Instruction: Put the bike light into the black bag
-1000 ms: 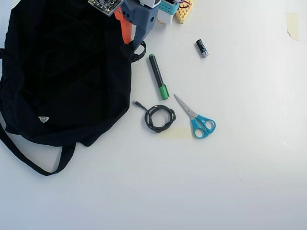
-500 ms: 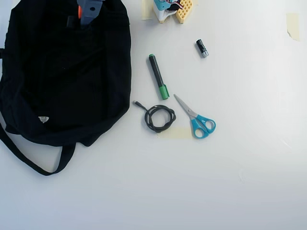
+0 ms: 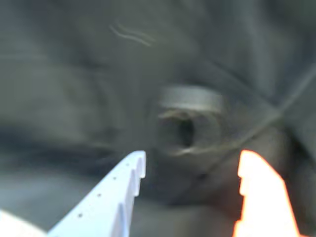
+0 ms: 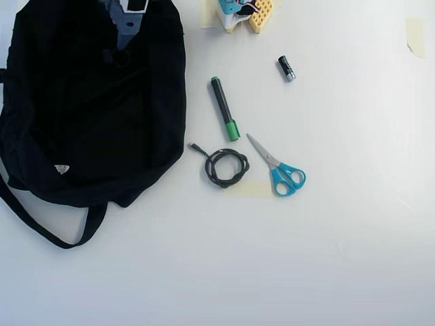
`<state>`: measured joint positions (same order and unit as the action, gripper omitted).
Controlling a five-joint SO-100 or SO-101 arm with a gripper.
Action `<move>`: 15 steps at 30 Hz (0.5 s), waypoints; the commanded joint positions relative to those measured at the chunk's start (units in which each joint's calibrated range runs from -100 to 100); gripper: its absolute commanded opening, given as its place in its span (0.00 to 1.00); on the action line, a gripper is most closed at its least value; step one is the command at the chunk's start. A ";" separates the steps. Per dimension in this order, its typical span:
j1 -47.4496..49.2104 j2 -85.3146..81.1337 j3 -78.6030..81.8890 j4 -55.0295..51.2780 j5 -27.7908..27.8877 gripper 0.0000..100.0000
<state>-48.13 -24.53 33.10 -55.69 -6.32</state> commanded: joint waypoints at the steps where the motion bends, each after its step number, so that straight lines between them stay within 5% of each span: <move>1: 9.98 -14.14 -0.66 -6.07 -1.54 0.25; 4: 29.20 -23.10 -0.75 -6.41 -1.75 0.24; 6: 39.38 -27.42 -0.48 -6.41 -1.75 0.08; 9: 45.28 -29.82 8.59 -6.41 -5.37 0.02; 15: 49.85 -41.19 24.14 -5.72 -2.75 0.02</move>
<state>-0.07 -58.32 48.82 -61.96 -11.31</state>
